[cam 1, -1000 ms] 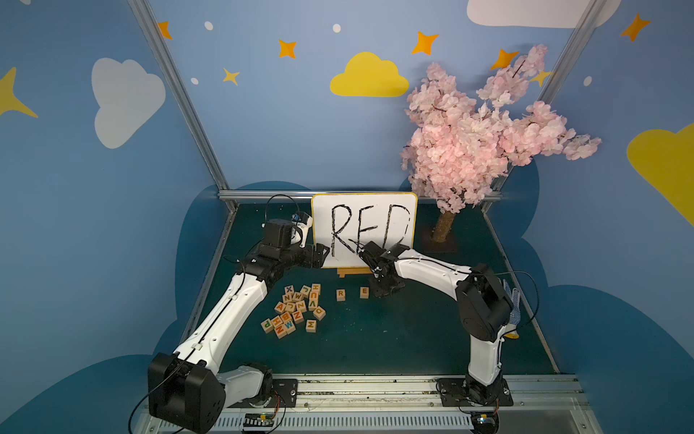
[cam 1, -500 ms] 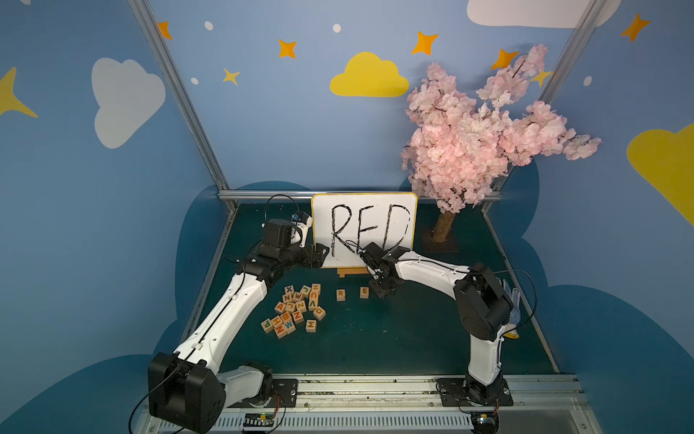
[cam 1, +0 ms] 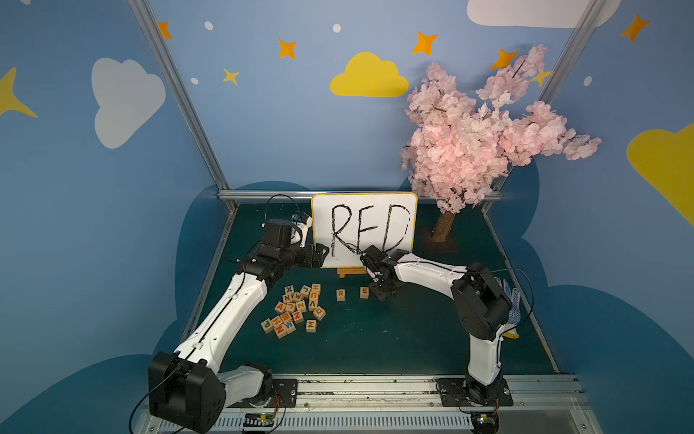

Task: Assemble the uppercase word "red" with letter blocks
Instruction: Place the letter block at the center of the board, then pick up the letter block from the center of the board.

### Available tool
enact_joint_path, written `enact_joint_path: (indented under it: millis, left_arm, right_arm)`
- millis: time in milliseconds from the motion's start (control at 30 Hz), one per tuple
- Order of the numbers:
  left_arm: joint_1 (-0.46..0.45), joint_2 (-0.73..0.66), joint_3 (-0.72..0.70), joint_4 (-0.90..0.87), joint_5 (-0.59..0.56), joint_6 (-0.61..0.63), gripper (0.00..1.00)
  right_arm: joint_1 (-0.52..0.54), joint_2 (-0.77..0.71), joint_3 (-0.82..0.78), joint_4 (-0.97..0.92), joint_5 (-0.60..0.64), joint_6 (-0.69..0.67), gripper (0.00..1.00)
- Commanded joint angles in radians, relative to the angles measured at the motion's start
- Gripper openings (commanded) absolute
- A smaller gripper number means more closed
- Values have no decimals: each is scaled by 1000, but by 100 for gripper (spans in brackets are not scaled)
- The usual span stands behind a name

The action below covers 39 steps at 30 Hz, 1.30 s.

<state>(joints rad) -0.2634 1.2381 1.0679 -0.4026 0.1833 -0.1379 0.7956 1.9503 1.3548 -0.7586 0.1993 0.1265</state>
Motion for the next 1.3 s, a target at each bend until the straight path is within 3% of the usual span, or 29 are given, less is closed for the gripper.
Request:
enact_joint_path:
  millis: [0,267,467,600,733,867,1033,1267]
  left_arm:
    - [3,4,10,-3,-2,4,86]
    - [3,1,10,-4,-2,4,86]
    - [4,-5,10,-2,-2,4,86]
    - [3,-4,10,-3,2,3,86]
    - [3,-7,11,-2,5,3,86]
    - [3,-10,9,-1,7,2,86]
    - [3,-15,9,1,9,0,86]
    - [4,-15,9,0,12,0,86]
  right_arm:
    - [-9,-4,-17,3,-11,7,39]
    - [-17,-40,-14,-9,-5,23,45]
    - [-18,-164,-28,-4,-50,73,47]
    - [-29,-272,-64,18,-64,179,47]
    - [-46,-362,-149,102,-130,343,77]
    - [-86,-390,-220,184,-254,477,78]
    - [-101,-405,-253,180,-247,614,79]
    - [-111,-328,-189,117,-260,536,72]
